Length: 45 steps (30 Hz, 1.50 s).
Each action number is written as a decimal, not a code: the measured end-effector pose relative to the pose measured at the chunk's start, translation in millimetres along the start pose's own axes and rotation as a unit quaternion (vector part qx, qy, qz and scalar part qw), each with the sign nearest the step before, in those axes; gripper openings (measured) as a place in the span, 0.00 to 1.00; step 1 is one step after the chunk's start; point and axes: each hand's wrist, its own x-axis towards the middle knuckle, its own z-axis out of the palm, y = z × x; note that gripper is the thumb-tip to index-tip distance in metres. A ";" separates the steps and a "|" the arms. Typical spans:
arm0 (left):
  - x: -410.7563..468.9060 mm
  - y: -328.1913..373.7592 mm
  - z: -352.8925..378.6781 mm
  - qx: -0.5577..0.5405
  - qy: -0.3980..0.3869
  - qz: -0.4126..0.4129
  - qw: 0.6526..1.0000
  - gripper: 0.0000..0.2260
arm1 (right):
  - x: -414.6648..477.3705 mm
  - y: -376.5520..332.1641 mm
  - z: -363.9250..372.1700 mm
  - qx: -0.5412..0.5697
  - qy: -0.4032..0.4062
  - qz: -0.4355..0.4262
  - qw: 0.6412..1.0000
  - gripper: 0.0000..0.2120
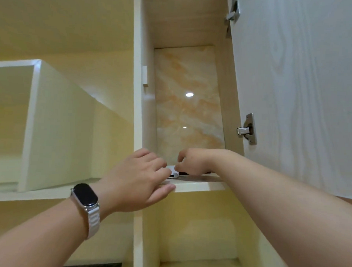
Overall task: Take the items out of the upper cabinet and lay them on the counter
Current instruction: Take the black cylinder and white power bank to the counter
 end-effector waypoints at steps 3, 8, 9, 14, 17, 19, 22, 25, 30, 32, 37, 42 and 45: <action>-0.6 -0.8 6.6 0.004 0.016 0.003 1.000 0.23 | 18.0 1.2 -3.1 -0.018 -0.021 0.022 0.999 0.18; -1.1 -2.1 11.0 -0.007 0.051 0.015 0.999 0.22 | 41.5 -0.3 -1.4 0.022 -0.057 0.067 0.996 0.15; -1.8 -2.6 11.9 -0.003 0.057 0.016 0.998 0.22 | 44.9 -1.5 -0.1 0.057 -0.069 0.072 0.993 0.15; -3.5 -3.6 16.0 0.008 0.075 0.022 0.997 0.22 | 50.2 -13.7 2.1 0.152 -0.103 0.090 0.979 0.20; -2.5 -3.3 19.0 0.003 0.098 0.031 0.995 0.22 | 53.1 -25.1 5.5 0.154 -0.105 0.095 0.978 0.16; -2.8 -4.2 20.2 0.002 0.105 0.035 0.994 0.22 | 57.3 -30.8 12.2 0.163 -0.101 0.109 0.975 0.20; -4.0 -4.7 22.0 0.006 0.107 0.034 0.994 0.22 | 64.4 -30.7 17.9 0.209 -0.089 0.119 0.967 0.24; -3.0 -3.0 22.3 0.001 0.107 0.039 0.993 0.22 | 56.4 -31.6 15.9 0.277 -0.089 0.113 0.950 0.04; -3.5 -5.8 22.6 0.005 0.117 0.051 0.992 0.21 | 36.1 -27.4 10.5 0.371 -0.069 0.100 0.921 0.08; -3.5 -5.9 22.1 0.004 0.116 0.053 0.992 0.20 | 18.1 -24.1 5.6 0.392 -0.016 0.099 0.914 0.06; -3.5 -6.3 18.3 0.003 0.100 0.048 0.994 0.21 | -34.0 -9.2 3.1 0.411 0.213 0.066 0.884 0.10; -2.1 -2.5 15.2 -0.002 0.091 0.040 0.995 0.21 | -107.0 4.1 22.3 0.345 0.382 -0.046 0.856 0.15; 7.1 8.4 9.5 0.007 0.066 0.035 0.997 0.23 | -135.9 15.6 31.5 0.364 0.405 -0.071 0.836 0.15</action>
